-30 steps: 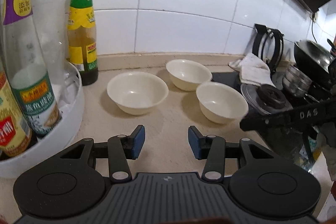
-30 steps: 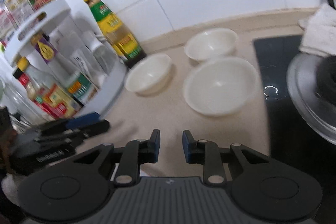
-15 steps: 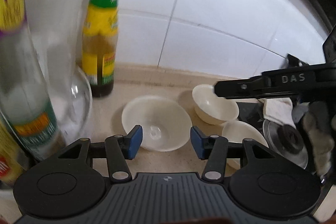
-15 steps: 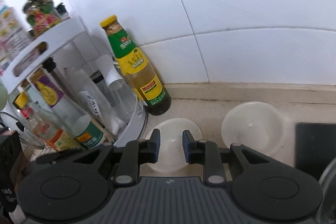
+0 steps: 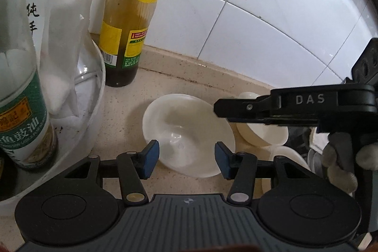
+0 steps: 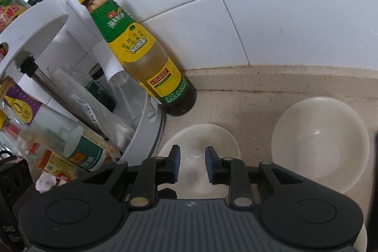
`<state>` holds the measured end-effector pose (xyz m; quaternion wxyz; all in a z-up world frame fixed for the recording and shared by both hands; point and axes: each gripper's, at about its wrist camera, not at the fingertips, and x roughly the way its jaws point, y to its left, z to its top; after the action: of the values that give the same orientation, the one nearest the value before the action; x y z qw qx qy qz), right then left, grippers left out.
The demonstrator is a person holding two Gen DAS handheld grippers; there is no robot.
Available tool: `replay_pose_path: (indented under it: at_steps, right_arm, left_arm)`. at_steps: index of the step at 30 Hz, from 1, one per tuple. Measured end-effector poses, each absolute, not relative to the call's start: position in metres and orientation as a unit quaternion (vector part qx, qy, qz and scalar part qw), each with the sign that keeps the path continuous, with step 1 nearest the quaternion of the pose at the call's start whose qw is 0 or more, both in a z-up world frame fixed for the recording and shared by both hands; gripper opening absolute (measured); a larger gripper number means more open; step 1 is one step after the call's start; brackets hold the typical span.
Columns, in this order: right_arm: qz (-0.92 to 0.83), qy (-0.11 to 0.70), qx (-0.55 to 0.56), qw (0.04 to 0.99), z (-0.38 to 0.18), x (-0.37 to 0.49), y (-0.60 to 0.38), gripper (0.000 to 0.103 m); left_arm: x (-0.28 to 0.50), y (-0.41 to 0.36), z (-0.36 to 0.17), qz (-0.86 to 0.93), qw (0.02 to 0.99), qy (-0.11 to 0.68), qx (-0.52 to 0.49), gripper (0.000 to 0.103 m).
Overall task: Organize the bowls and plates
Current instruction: 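Move both grippers to the cream bowl beside the green-labelled oil bottle, then close both grippers on the rim of the cream bowl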
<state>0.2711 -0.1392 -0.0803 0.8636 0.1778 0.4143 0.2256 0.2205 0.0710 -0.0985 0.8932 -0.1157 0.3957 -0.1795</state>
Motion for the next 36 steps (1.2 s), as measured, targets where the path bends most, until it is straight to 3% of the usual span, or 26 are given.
replay_pose_path:
  at_steps: [15, 34, 36]
  right_arm:
    - [0.203, 0.405, 0.167, 0.875, -0.071, 0.271, -0.146, 0.025]
    - [0.181, 0.446, 0.176, 0.858, -0.100, 0.291, -0.143, 0.024]
    - [0.193, 0.460, 0.190, 0.846, -0.107, 0.295, -0.141, 0.017]
  left_arm:
    - [0.213, 0.071, -0.094, -0.186, 0.887, 0.401, -0.130, 0.059]
    - [0.223, 0.071, -0.102, -0.176, 0.886, 0.409, -0.128, 0.061]
    - [0.227, 0.070, -0.105, -0.176, 0.885, 0.414, -0.126, 0.061]
